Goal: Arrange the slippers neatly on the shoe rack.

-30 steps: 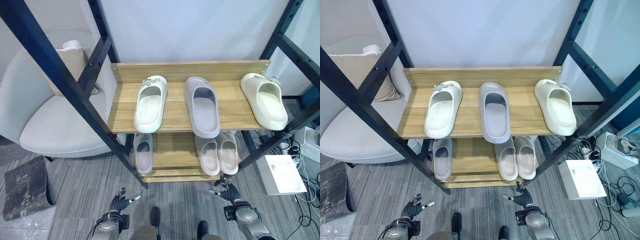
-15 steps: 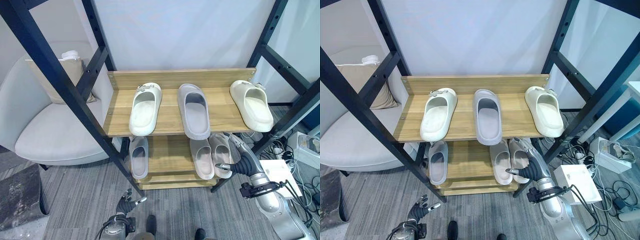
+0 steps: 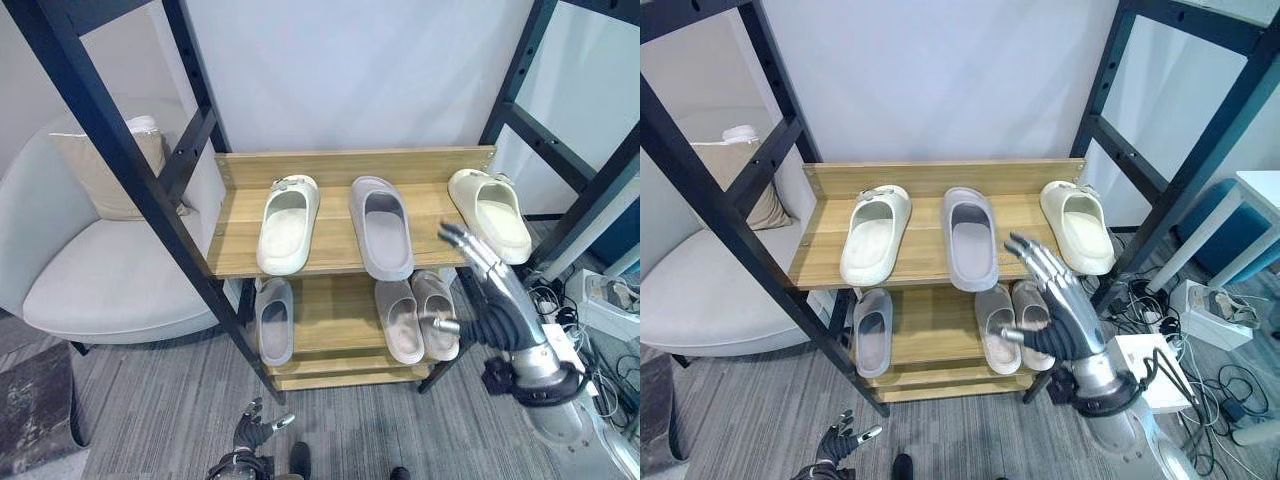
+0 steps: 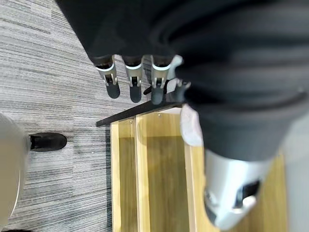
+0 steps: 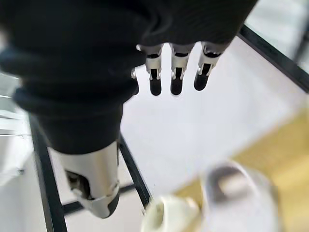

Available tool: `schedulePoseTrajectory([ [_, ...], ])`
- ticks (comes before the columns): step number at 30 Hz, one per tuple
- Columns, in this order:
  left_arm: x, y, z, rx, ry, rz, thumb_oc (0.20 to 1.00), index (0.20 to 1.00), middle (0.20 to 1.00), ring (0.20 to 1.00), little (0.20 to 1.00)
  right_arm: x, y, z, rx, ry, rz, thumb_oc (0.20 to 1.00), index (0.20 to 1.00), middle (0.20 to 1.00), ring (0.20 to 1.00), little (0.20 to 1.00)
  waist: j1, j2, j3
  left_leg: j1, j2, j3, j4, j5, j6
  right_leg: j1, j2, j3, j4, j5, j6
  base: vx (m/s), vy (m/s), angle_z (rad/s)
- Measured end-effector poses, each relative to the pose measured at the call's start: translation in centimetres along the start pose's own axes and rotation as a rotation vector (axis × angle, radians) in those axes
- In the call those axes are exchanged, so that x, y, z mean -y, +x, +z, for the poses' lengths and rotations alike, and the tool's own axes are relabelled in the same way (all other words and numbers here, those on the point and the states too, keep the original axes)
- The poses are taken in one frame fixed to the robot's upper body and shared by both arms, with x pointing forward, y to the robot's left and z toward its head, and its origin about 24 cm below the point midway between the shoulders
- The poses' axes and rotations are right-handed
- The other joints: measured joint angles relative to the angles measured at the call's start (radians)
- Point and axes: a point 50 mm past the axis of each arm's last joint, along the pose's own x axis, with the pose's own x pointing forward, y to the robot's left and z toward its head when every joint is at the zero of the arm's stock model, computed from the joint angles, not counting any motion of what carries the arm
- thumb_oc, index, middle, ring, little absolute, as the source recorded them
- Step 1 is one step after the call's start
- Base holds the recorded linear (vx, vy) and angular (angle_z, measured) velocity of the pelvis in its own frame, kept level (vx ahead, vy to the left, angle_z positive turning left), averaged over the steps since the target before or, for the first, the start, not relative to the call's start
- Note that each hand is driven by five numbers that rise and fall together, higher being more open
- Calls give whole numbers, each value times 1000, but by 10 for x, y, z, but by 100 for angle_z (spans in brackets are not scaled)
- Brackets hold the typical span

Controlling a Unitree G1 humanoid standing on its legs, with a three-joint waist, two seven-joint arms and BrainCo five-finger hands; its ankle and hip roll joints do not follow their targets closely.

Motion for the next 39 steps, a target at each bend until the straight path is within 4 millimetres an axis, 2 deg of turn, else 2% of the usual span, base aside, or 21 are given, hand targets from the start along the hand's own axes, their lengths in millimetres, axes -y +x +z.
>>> schedulePoseTrajectory([
  [3,0,-1,-1,-1,1,1,1000,1000,1000,1000,1000,8,27,-7,82,-107,-75,1000,1000,1000,1000,1000,7,-2,-7,0,0,-1,0,1,-1,0,0,0,0,3,3,0,0,0],
  [7,-2,-1,-1,0,3,4,1000,1000,1000,1000,1000,10,45,-24,56,-183,-118,1000,1000,1000,1000,1000,52,1,-13,0,-1,-5,0,1,0,8,1,-5,0,4,5,21,15,4],
  [8,-2,-1,-1,-1,5,4,1000,1000,1000,1000,1000,11,53,-34,32,-219,-131,1000,1000,1000,1000,1000,50,-2,-13,0,-1,-7,0,2,-1,9,2,-7,0,6,9,28,14,5],
  [11,-3,0,-1,0,7,1,1000,1000,1000,1000,1000,12,59,-51,-33,-266,-157,1000,1000,1000,1000,1000,67,-7,-10,-1,-4,-30,1,6,-3,16,1,-29,0,0,10,34,16,21],
  [14,-6,-1,-4,-8,14,-2,1000,1000,1000,1000,1000,10,68,-67,-90,-312,-156,1000,1000,1000,1000,1000,103,-12,0,-5,-5,-33,0,5,-3,18,2,-32,0,-2,9,30,9,3],
  [21,-11,2,3,12,26,-9,1000,1000,1000,1000,1000,11,66,-97,-230,-395,-141,1000,1000,1000,1000,1000,137,-25,29,-26,-16,-63,3,10,-4,16,-3,-68,0,-9,12,47,11,15],
  [30,-11,7,14,47,30,-18,1000,1000,1000,1000,1000,4,67,-108,-276,-416,-102,1000,1000,1000,1000,1000,155,-17,87,-56,-28,-87,7,30,4,-1,-6,-94,0,-6,6,3,15,8],
  [35,-8,8,18,63,71,-43,1000,1000,1000,1000,1000,6,87,-114,-264,-440,-122,1000,1000,1000,1000,1000,151,-12,105,-70,-32,-92,7,30,4,-13,-12,-105,0,-9,11,-24,16,2],
  [36,-6,9,22,75,82,-53,1000,1000,1000,1000,1000,11,96,-117,-269,-457,-140,721,721,721,721,721,151,-8,115,-75,-31,-93,7,31,2,-18,-11,-105,0,-8,15,0,0,0],
  [37,-5,10,23,78,89,-60,1000,1000,1000,1000,1000,13,98,-117,-272,-463,-144,260,260,260,260,260,151,-6,118,-76,-31,-95,7,28,-3,-18,-12,-106,0,-9,17,-29,23,5],
  [38,-3,10,23,79,91,-63,1000,1000,1000,1000,1000,12,101,-120,-275,-472,-139,200,200,200,200,200,151,-3,121,-79,-32,-97,7,29,-4,-20,-14,-107,0,-10,19,-26,26,6],
  [39,-3,12,23,74,98,-63,1000,1000,1000,1000,1000,10,107,-121,-268,-484,-128,200,200,200,200,200,148,-2,122,-83,-32,-100,7,31,-6,-23,-14,-107,0,-9,18,-26,26,3],
])
